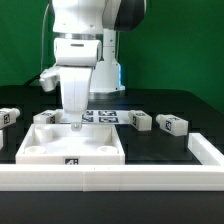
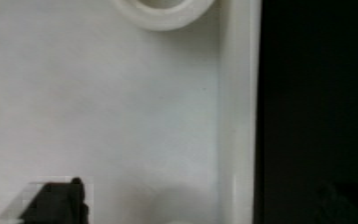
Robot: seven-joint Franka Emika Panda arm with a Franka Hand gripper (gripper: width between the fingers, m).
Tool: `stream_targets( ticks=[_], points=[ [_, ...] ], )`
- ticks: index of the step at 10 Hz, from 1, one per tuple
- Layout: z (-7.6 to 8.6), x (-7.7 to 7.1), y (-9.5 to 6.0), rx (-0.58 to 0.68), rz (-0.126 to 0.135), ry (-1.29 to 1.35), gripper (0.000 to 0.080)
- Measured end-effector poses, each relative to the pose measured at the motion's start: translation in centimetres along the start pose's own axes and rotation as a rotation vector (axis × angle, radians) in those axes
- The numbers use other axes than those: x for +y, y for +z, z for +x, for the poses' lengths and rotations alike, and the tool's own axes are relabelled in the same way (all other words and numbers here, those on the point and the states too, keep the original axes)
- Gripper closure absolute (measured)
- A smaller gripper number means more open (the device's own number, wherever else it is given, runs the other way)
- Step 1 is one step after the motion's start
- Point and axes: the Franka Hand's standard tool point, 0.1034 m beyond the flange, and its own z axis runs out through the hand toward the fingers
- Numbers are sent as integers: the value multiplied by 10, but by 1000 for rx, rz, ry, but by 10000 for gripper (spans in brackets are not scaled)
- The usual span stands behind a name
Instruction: Assemble one leg
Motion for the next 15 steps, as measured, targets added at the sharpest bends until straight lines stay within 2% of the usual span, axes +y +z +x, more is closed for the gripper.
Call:
stream_targets(
  ticks=[3, 6, 7, 8, 9, 10, 11, 15],
  points=[
    [6, -5, 16, 6, 25, 3, 150],
    [6, -6, 18, 7, 30, 4, 159],
    [6, -6, 18, 7, 30, 4, 369],
    [6, -6, 18, 7, 30, 4, 523],
    [6, -6, 18, 7, 30, 4, 523],
    [6, -6, 18, 7, 30, 4, 680],
    [6, -4, 17, 7, 21, 4, 739],
    [6, -3, 16, 7, 16, 4, 739]
  ],
)
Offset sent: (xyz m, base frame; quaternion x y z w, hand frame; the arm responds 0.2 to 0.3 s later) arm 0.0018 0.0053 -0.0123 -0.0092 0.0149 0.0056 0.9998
